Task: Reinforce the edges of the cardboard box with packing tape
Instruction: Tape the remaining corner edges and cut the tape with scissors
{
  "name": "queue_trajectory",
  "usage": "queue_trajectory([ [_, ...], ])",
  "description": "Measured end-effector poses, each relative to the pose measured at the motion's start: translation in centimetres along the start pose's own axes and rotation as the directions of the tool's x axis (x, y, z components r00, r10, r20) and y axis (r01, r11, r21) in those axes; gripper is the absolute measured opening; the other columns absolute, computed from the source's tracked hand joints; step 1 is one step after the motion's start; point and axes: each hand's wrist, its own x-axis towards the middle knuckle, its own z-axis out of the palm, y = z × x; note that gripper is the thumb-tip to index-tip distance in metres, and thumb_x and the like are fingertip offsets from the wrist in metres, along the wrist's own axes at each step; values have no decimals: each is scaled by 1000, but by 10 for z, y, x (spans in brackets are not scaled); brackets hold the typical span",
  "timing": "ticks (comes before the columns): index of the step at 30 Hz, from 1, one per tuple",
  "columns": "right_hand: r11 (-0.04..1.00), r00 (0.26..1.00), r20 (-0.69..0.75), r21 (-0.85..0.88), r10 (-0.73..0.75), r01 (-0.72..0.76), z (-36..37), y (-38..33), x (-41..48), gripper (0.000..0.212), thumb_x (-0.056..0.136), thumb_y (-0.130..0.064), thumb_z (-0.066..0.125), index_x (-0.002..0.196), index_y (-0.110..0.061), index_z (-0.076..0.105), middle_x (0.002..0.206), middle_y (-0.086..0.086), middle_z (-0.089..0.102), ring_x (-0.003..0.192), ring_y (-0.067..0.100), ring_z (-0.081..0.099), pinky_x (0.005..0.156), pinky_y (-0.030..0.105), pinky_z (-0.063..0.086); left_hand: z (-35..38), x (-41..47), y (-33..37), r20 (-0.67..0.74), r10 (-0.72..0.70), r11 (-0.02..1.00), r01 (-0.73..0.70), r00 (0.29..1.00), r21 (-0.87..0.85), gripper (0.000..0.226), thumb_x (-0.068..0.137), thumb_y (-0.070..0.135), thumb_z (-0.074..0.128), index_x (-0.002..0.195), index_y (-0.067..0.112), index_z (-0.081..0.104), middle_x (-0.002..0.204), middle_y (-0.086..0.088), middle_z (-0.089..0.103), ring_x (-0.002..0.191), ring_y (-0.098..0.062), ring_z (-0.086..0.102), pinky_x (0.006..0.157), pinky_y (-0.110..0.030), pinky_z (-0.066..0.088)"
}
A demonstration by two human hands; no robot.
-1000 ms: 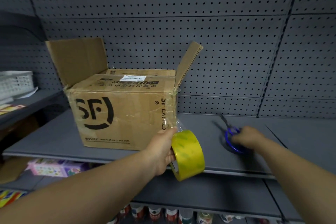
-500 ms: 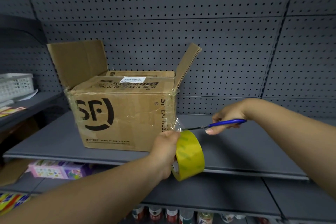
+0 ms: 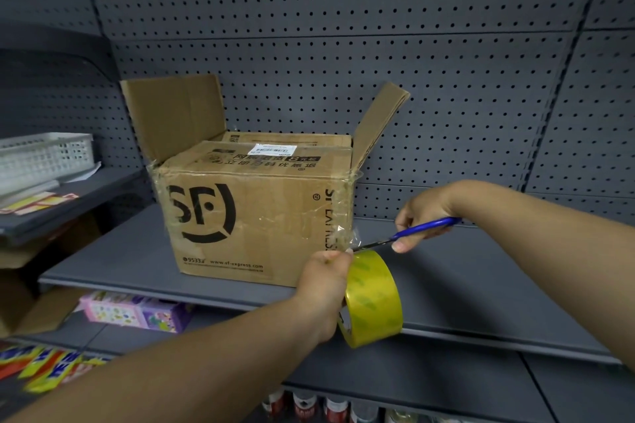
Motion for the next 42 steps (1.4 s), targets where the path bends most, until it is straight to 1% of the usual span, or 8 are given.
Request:
queue_trajectory([
  [4,1000,999,34,8,-14,14,0,-4,5,46,79,-59,53,88,-14,52,62,1,44,52,14,37,50,22,33,-1,1,-1,29,-5,1000,6,1000,-13,37,89,30,57,114,4,55,84,-10,62,74,-23,62,66,-31,52],
  [10,1000,998,50,1,-23,23,1,-15,9,50,79,-62,51,88,-13,49,63,1,43,52,14,36,49,22,31,-1,3,2,66,-4,1000,4,998,0,18,91,26,55,93,9,60,74,-8,60,71,-22,59,73,-34,50],
  [24,997,995,-84,-67,-51,45,9,-17,10,45,73,-64,57,77,-20,54,67,-3,51,61,12,46,59,24,37,4,3,5,113,-33,999,28,993,41,26,88,30,57,104,8,58,87,-12,60,83,-26,59,85,-43,51],
  [29,1000,996,92,6,-14,14,11,4,-5,39,80,-53,59,91,-15,54,63,-2,46,54,13,40,55,23,36,14,-11,-2,228,-68,997,59,971,46,11,90,21,56,90,9,58,77,-10,59,73,-22,59,76,-35,50],
  [32,995,991,125,82,52,-62,14,39,-22,37,81,-50,60,82,-13,51,60,1,44,51,13,39,51,23,33,20,-13,-6,275,-66,994,38,959,106,8,90,21,57,90,13,60,80,-7,59,75,-20,57,72,-31,48],
  [35,963,972,-12,139,234,-230,28,81,-24,46,77,-57,61,74,-13,50,64,2,48,55,16,42,54,23,37,31,-9,-6,301,9,983,-64,954,174,6,84,30,62,81,25,64,88,-3,60,89,-22,54,82,-38,45],
  [37,932,922,-136,40,362,-360,44,102,-16,50,74,-63,60,72,-13,53,73,2,52,65,18,48,63,26,40,40,-6,-1,330,56,975,-123,942,187,4,82,32,64,79,29,65,94,-1,62,94,-23,54,84,-40,42],
  [42,834,799,-241,176,551,-523,80,115,8,35,85,-41,59,74,-8,53,85,11,50,79,24,48,67,26,35,68,5,13,406,155,964,-228,900,137,10,87,14,61,90,24,58,95,-10,60,82,-22,54,75,-33,45],
])
